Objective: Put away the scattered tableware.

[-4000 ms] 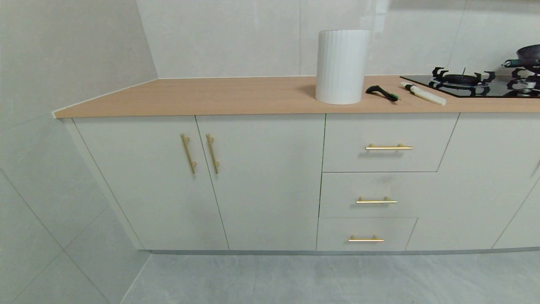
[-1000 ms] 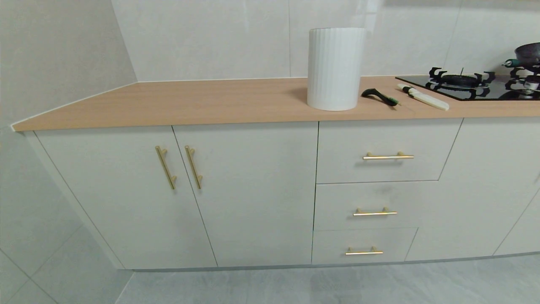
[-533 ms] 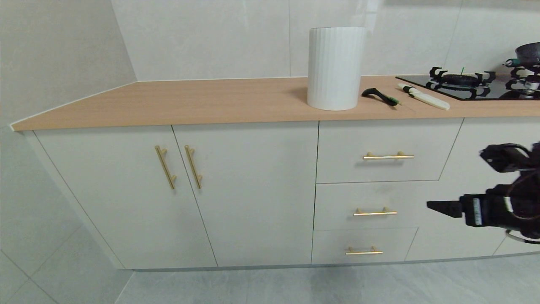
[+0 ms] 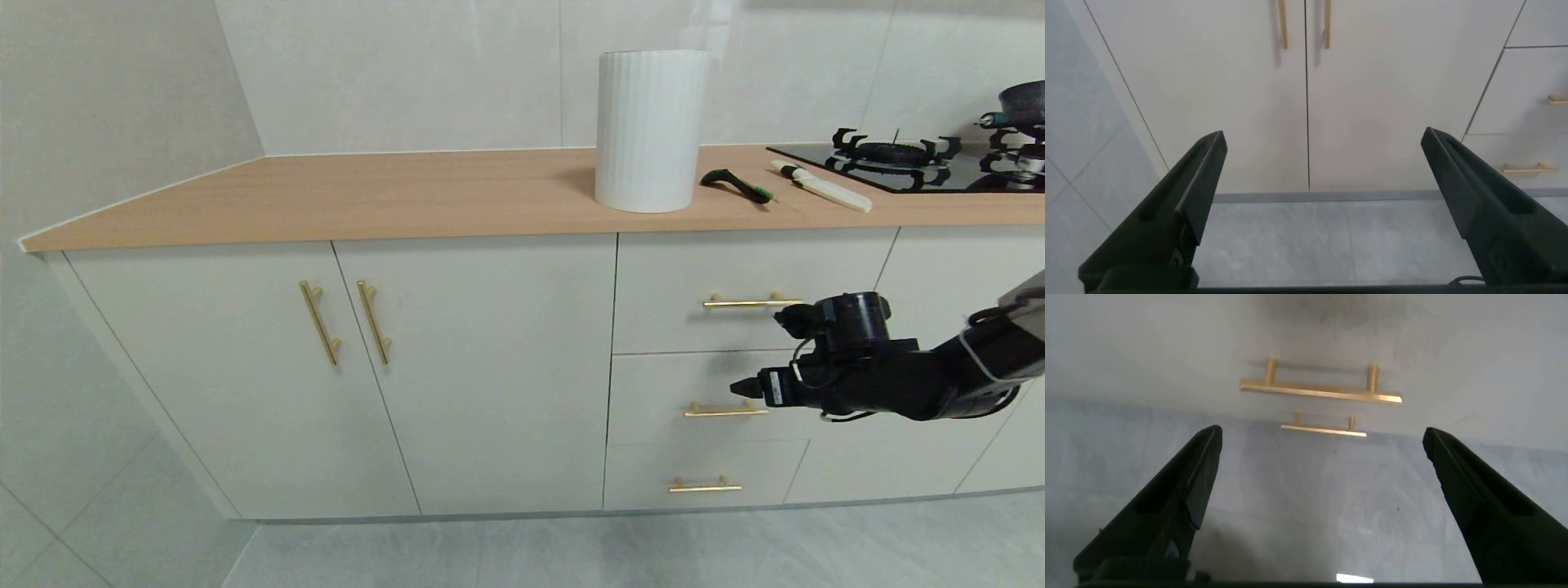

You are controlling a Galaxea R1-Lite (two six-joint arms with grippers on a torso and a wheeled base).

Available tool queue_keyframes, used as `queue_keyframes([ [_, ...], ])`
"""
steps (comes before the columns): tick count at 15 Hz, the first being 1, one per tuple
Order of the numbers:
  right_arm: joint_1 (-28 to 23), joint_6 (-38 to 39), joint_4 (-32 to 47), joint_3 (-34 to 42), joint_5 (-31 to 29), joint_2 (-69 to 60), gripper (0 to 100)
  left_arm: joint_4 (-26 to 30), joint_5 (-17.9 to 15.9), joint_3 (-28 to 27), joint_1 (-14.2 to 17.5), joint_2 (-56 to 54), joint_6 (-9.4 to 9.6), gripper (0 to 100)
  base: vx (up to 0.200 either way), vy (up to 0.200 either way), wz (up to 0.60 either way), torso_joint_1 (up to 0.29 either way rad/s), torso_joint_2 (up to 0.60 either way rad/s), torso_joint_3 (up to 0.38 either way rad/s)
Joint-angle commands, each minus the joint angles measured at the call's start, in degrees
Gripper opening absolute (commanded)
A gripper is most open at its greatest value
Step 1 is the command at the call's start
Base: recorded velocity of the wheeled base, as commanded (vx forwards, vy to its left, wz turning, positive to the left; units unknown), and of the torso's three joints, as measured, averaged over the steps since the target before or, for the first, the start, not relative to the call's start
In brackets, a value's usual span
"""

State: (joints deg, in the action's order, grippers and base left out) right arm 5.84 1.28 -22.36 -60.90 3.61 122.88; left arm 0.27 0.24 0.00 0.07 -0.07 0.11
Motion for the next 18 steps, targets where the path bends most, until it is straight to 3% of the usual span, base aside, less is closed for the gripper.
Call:
queue_keyframes([
  [1, -0.3, 0.0, -0.4, -5.2, -0.3, 8.5, 100, 0.0, 0.0, 0.0, 0.0, 0.1, -0.02, 100, 0.0, 0.0, 0.0, 0.0, 0.0, 0.0],
  [12, 0.7, -0.9, -15.7, -6.8, -7.1, 19.2, 100, 0.0, 0.0, 0.0, 0.0, 0.1, -0.02, 100, 0.0, 0.0, 0.0, 0.0, 0.0, 0.0],
  [18, 1.5, -1.5, -20.0, -7.8, -8.0, 22.6, 100, 0.0, 0.0, 0.0, 0.0, 0.1, 0.07, 100, 0.0, 0.0, 0.0, 0.0, 0.0, 0.0],
])
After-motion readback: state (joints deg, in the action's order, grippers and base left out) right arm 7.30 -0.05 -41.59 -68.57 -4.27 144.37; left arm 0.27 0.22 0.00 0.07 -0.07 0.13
